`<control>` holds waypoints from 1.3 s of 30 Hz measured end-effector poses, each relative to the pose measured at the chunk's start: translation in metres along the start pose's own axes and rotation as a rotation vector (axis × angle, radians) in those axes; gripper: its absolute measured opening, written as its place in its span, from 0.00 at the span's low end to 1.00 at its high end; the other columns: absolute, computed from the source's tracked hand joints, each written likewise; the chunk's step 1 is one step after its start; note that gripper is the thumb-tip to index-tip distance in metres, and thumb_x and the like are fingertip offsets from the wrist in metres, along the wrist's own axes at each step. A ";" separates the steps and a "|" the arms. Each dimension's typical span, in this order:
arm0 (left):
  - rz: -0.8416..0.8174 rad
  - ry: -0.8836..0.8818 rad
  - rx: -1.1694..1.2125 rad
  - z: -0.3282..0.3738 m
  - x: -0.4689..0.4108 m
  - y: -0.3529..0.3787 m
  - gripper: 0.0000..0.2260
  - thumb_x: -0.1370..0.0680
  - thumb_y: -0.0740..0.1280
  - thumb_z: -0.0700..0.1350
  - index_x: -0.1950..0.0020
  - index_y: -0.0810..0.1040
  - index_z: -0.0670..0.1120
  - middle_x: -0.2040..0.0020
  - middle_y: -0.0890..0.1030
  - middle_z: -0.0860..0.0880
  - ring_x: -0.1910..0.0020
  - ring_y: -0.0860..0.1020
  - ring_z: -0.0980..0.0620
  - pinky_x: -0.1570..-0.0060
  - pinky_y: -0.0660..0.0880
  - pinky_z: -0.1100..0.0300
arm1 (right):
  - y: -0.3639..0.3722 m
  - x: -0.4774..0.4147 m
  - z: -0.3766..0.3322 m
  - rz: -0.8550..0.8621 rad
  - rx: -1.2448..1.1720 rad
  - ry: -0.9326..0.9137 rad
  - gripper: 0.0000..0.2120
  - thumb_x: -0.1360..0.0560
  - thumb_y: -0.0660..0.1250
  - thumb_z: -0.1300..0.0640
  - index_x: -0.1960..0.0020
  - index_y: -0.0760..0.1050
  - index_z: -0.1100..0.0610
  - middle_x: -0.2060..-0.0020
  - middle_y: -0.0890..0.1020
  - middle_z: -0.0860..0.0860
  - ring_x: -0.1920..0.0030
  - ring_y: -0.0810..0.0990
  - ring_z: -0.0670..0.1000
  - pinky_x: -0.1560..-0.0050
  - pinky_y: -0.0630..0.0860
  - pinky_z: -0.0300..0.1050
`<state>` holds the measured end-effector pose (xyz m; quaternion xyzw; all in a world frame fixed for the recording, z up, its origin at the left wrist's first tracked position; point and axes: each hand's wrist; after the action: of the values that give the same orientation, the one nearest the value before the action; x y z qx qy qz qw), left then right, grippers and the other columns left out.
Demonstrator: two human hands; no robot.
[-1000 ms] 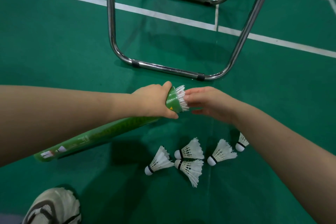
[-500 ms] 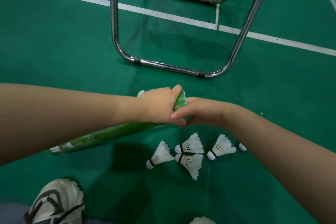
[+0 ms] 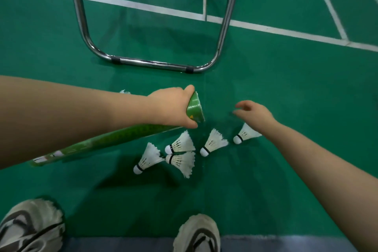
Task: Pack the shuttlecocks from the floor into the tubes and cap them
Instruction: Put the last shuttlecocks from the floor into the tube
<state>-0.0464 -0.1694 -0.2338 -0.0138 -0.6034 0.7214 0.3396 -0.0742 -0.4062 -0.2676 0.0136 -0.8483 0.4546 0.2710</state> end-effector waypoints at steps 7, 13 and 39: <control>-0.054 0.031 -0.017 0.032 -0.007 0.007 0.29 0.32 0.70 0.64 0.42 0.62 0.48 0.59 0.73 0.50 0.62 0.74 0.53 0.64 0.78 0.54 | 0.019 -0.009 0.077 -0.027 0.206 0.149 0.41 0.31 0.70 0.49 0.25 0.52 0.52 0.30 0.67 0.56 0.32 0.65 0.61 0.34 0.66 0.55; -0.068 0.021 -0.053 0.032 -0.004 0.012 0.30 0.32 0.70 0.64 0.42 0.62 0.47 0.59 0.73 0.49 0.62 0.75 0.51 0.62 0.80 0.51 | 0.024 -0.017 0.092 0.019 0.201 0.221 0.25 0.29 0.68 0.50 0.34 0.68 0.54 0.45 0.78 0.54 0.45 0.76 0.57 0.43 0.72 0.51; 0.037 0.023 0.000 -0.004 0.025 -0.003 0.29 0.33 0.70 0.64 0.43 0.64 0.47 0.59 0.74 0.51 0.61 0.76 0.51 0.64 0.77 0.54 | 0.011 0.046 -0.083 -0.971 -0.529 -0.288 0.13 0.33 0.64 0.57 0.48 0.77 0.53 0.54 0.81 0.47 0.52 0.78 0.44 0.44 0.70 0.45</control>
<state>-0.0625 -0.1531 -0.2222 -0.0335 -0.5990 0.7274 0.3331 -0.0792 -0.3252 -0.2180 0.3955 -0.8581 0.0436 0.3246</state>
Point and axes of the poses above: each hand's wrist, its own x-axis away from the middle knuckle, its own y-axis out of the palm, z = x × y
